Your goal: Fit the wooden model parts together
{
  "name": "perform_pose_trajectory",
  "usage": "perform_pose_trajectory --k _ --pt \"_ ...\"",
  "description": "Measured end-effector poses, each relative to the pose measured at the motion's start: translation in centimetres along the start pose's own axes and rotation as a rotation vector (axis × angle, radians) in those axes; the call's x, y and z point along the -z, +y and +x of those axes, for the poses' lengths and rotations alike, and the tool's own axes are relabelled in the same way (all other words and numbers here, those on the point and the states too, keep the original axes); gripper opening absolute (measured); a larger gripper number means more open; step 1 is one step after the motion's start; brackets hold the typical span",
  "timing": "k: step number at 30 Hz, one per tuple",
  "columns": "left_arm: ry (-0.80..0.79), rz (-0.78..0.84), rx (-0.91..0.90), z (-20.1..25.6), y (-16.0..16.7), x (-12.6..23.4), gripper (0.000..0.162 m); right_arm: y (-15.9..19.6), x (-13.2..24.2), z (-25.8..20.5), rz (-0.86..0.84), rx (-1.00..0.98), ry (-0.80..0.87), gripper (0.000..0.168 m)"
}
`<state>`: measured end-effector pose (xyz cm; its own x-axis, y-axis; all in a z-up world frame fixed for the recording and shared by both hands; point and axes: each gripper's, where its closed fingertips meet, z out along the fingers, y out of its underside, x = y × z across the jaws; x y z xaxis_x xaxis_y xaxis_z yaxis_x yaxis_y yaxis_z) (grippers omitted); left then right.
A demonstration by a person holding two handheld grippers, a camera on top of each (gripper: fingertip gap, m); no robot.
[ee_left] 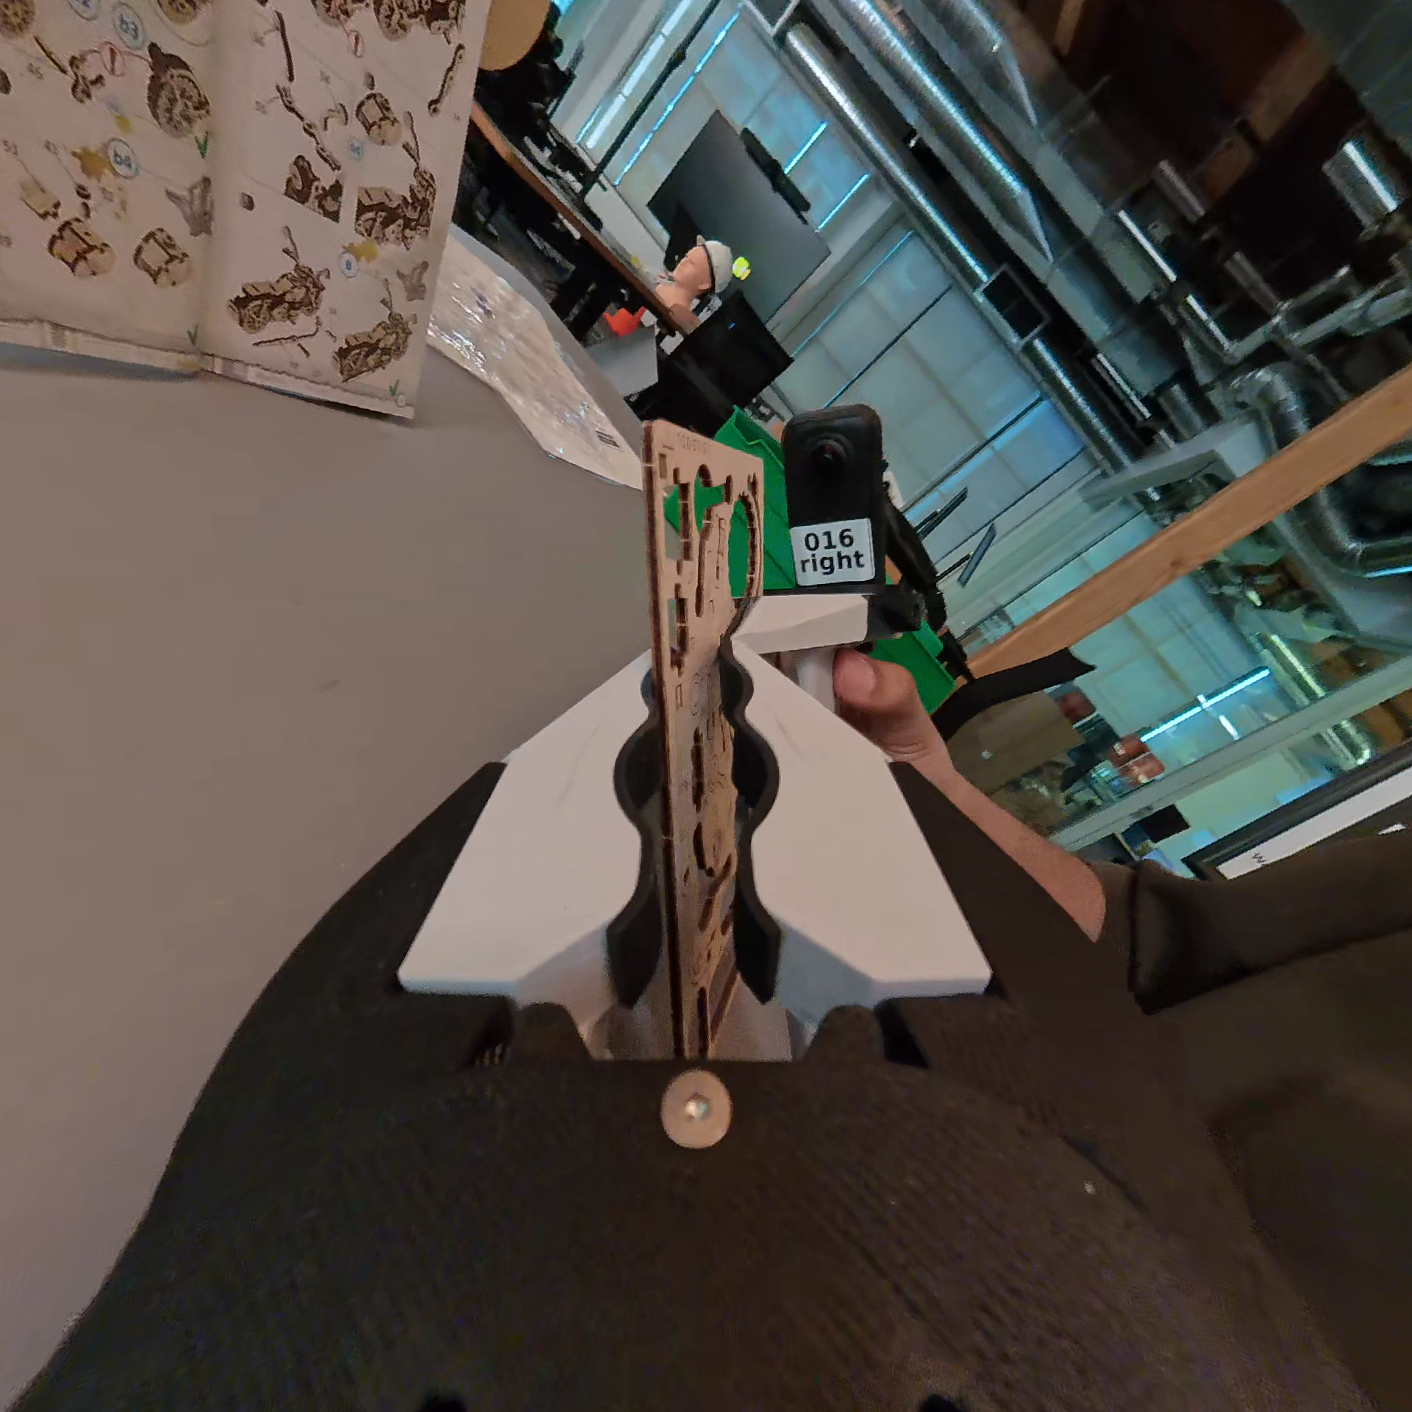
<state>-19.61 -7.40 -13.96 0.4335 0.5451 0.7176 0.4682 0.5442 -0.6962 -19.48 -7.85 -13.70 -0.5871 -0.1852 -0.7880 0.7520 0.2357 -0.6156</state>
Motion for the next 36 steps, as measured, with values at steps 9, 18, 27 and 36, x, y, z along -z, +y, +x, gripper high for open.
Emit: perform_pose_trajectory --k 9,18,27,36 --pt "0.028 -0.017 0.04 -0.2 0.3 0.1 0.009 0.1 0.1 0.0 0.012 0.023 0.006 0.001" --pt "0.037 -0.028 -0.004 0.1 0.4 0.2 0.0 0.2 0.6 0.9 0.017 0.003 0.046 0.014" --pt "-0.012 -0.017 -0.048 0.1 0.6 -0.1 0.001 0.0 0.8 1.4 -0.022 0.175 0.175 0.022" --pt "-0.025 -0.006 -0.057 0.2 0.6 -0.4 0.001 -0.2 1.1 1.6 -0.022 0.216 0.234 0.021"
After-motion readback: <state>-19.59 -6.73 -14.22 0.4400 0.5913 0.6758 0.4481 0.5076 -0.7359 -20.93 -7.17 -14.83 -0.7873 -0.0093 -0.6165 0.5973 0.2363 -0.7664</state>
